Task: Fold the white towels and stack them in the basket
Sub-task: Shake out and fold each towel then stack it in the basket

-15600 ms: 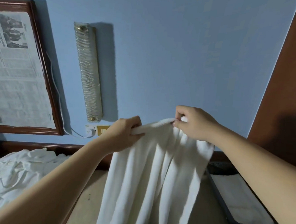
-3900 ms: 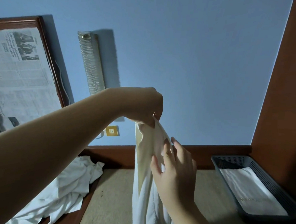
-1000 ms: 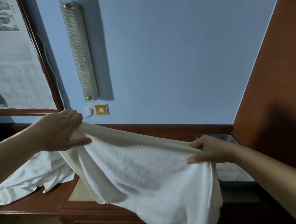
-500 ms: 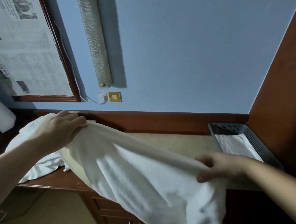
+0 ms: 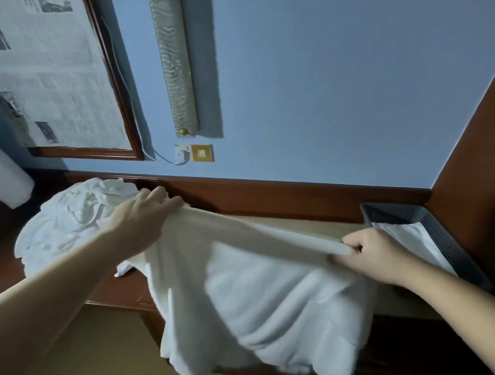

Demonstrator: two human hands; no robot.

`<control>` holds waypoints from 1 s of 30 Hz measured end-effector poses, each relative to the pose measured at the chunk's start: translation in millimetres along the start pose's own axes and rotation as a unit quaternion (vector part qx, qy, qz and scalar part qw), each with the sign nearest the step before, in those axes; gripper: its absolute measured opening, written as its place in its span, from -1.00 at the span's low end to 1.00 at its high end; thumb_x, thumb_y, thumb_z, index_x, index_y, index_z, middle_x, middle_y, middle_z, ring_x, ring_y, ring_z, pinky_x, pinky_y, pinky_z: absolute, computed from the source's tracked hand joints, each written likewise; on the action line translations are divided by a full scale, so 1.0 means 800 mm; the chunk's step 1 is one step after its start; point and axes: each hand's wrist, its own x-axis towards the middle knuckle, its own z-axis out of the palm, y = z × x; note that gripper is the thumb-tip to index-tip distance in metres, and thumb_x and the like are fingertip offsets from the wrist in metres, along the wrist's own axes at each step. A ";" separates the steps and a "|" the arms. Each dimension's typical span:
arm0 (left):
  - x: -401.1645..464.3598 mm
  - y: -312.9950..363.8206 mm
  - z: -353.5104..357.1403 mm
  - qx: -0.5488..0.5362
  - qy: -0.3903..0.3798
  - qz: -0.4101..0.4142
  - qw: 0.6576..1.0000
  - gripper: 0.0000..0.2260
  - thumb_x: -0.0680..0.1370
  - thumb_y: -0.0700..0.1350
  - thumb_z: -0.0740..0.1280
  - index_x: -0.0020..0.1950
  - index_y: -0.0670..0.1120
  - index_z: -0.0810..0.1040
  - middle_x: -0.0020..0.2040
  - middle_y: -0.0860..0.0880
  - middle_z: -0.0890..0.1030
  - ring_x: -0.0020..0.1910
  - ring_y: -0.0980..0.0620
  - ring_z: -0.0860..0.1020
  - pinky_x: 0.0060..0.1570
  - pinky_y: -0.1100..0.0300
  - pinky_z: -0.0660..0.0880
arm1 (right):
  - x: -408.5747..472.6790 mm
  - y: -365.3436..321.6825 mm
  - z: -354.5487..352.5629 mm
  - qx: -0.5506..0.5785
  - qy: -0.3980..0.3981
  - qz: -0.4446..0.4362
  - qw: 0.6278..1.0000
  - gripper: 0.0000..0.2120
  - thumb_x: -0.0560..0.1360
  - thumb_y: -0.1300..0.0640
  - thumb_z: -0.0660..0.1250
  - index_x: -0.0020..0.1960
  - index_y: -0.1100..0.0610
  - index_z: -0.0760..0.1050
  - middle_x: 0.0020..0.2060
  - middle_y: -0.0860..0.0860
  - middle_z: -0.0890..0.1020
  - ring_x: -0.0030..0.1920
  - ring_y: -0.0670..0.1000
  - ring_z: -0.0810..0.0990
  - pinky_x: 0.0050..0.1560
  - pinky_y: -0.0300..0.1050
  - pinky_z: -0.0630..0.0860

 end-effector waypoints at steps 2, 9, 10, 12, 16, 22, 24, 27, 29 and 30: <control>0.005 -0.010 0.017 0.043 -0.004 0.002 0.999 -0.50 0.33 -0.34 0.44 0.21 -0.03 0.47 0.01 -0.09 0.48 -0.07 -0.20 0.55 -0.37 -0.01 0.50 | 0.000 -0.012 0.001 -0.005 -0.063 0.023 0.998 -0.45 0.47 -0.06 0.58 -0.49 0.04 0.32 -0.53 -0.14 0.26 -0.46 -0.13 0.26 -0.39 -0.13 0.13; 0.019 0.002 0.050 0.050 0.024 0.028 0.998 -0.47 0.25 -0.37 0.51 0.17 -0.19 0.47 0.00 -0.22 0.47 -0.15 -0.33 0.52 -0.41 -0.14 0.55 | -0.025 -0.017 0.016 -0.232 -0.168 0.031 0.958 -0.45 0.52 -0.26 0.45 -0.33 0.15 0.38 -0.46 -0.01 0.41 -0.43 0.00 0.37 -0.38 -0.02 0.18; 0.022 0.006 0.049 0.047 0.025 0.015 0.998 -0.53 0.29 -0.37 0.47 0.17 -0.19 0.48 0.00 -0.22 0.48 -0.15 -0.33 0.54 -0.40 -0.17 0.56 | -0.025 -0.018 0.014 -0.242 -0.143 0.030 0.959 -0.43 0.51 -0.29 0.44 -0.33 0.17 0.40 -0.46 0.01 0.42 -0.43 0.02 0.39 -0.39 -0.02 0.19; 0.027 0.005 0.054 0.050 0.019 -0.011 0.998 -0.62 0.37 -0.34 0.39 0.17 -0.19 0.50 0.01 -0.20 0.49 -0.10 -0.33 0.56 -0.31 -0.22 0.60 | -0.027 -0.022 0.016 -0.210 -0.107 0.046 0.971 -0.41 0.49 -0.30 0.46 -0.29 0.23 0.47 -0.44 0.02 0.44 -0.41 0.01 0.41 -0.38 -0.02 0.21; 0.018 0.009 0.054 0.037 -0.027 0.006 0.999 -0.53 0.50 0.14 0.19 0.27 -0.16 0.43 0.09 -0.22 0.50 0.03 -0.36 0.57 -0.09 -0.28 0.62 | -0.038 -0.017 0.031 -0.085 -0.121 0.108 0.983 -0.52 0.44 -0.25 0.52 -0.28 0.16 0.56 -0.42 -0.08 0.49 -0.40 -0.08 0.45 -0.38 -0.10 0.28; 0.012 -0.010 0.074 0.020 -0.121 -0.024 0.992 -0.34 0.59 0.47 -0.20 0.26 0.11 0.49 0.08 -0.07 0.47 0.14 -0.23 0.53 0.00 -0.10 0.56 | -0.052 -0.008 0.019 0.289 -0.138 0.077 0.944 -0.75 0.53 -0.02 0.50 -0.25 0.11 0.67 -0.27 0.01 0.69 -0.23 -0.10 0.63 -0.17 -0.26 0.51; 0.007 -0.004 0.068 -0.038 -0.059 -0.020 0.997 -0.60 0.64 0.35 0.05 0.10 0.09 0.49 -0.08 -0.03 0.39 -0.01 -0.23 0.57 -0.18 -0.09 0.56 | -0.056 -0.005 0.018 0.342 -0.180 0.076 0.919 -0.77 0.52 0.07 0.53 -0.06 0.26 0.71 -0.08 0.18 0.73 -0.04 0.07 0.69 0.05 -0.09 0.60; 0.000 0.001 0.060 -0.060 -0.015 0.003 0.998 -0.73 0.65 0.23 0.13 0.08 0.12 0.53 -0.13 0.01 0.34 -0.07 -0.18 0.54 -0.25 -0.03 0.54 | -0.059 -0.008 0.012 0.124 -0.229 0.057 0.964 -0.66 0.50 -0.12 0.55 -0.14 0.17 0.67 -0.26 0.04 0.64 -0.22 -0.02 0.55 -0.16 -0.07 0.45; -0.002 0.001 0.063 -0.058 0.012 0.022 0.998 -0.72 0.70 0.20 0.12 0.09 0.12 0.56 -0.13 0.02 0.36 -0.08 -0.17 0.54 -0.31 0.01 0.51 | -0.058 -0.003 0.020 -0.114 -0.230 0.047 0.965 -0.55 0.51 -0.23 0.47 -0.21 0.17 0.56 -0.38 -0.04 0.50 -0.36 -0.06 0.43 -0.29 -0.05 0.33; -0.003 0.005 0.063 -0.055 0.028 0.035 0.997 -0.71 0.71 0.20 0.12 0.10 0.11 0.57 -0.13 0.02 0.38 -0.10 -0.16 0.55 -0.35 0.05 0.47 | -0.059 0.000 0.026 -0.179 -0.205 0.044 0.961 -0.54 0.53 -0.21 0.43 -0.23 0.18 0.51 -0.40 -0.04 0.48 -0.39 -0.03 0.42 -0.32 -0.05 0.31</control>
